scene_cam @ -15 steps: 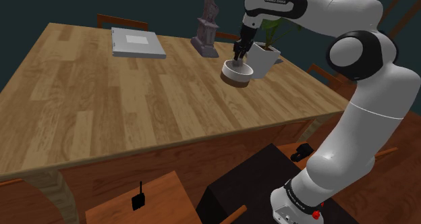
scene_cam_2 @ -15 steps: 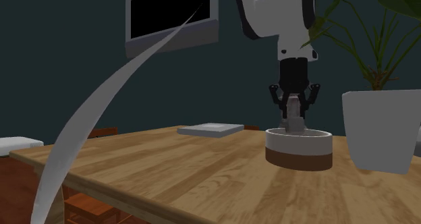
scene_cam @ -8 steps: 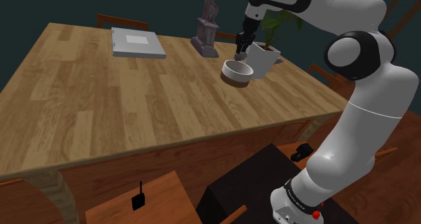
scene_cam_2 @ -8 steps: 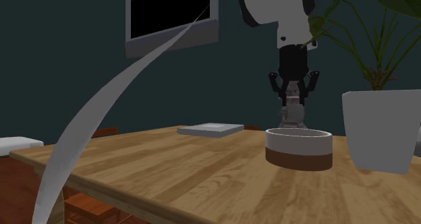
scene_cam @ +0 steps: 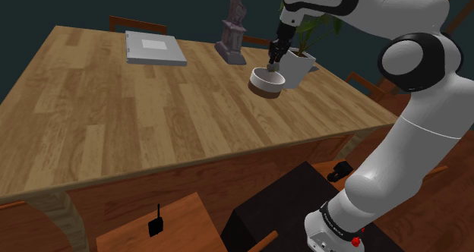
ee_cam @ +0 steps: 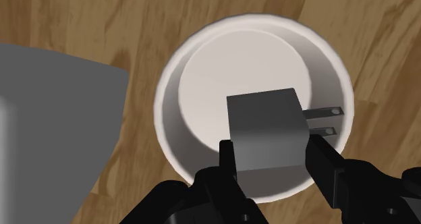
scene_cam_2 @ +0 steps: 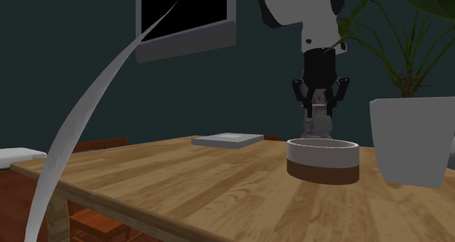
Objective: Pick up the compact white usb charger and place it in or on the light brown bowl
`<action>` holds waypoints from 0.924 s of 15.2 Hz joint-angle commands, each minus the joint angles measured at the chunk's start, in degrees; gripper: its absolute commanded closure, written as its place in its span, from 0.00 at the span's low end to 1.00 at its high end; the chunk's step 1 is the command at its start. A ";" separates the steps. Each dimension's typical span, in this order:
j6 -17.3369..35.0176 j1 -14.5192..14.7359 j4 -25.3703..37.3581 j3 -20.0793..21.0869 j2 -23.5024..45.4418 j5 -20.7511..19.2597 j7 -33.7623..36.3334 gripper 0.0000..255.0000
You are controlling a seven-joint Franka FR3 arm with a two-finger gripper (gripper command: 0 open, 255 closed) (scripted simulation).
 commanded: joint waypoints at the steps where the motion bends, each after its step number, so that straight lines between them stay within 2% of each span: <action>1: 1.61 0.00 -1.95 0.00 -0.35 0.00 0.01 1.00; 9: 8.24 -0.01 -8.82 -0.01 -0.59 0.00 0.03 1.00; 14: 8.24 -0.01 -8.82 -0.01 -0.59 0.00 0.03 1.00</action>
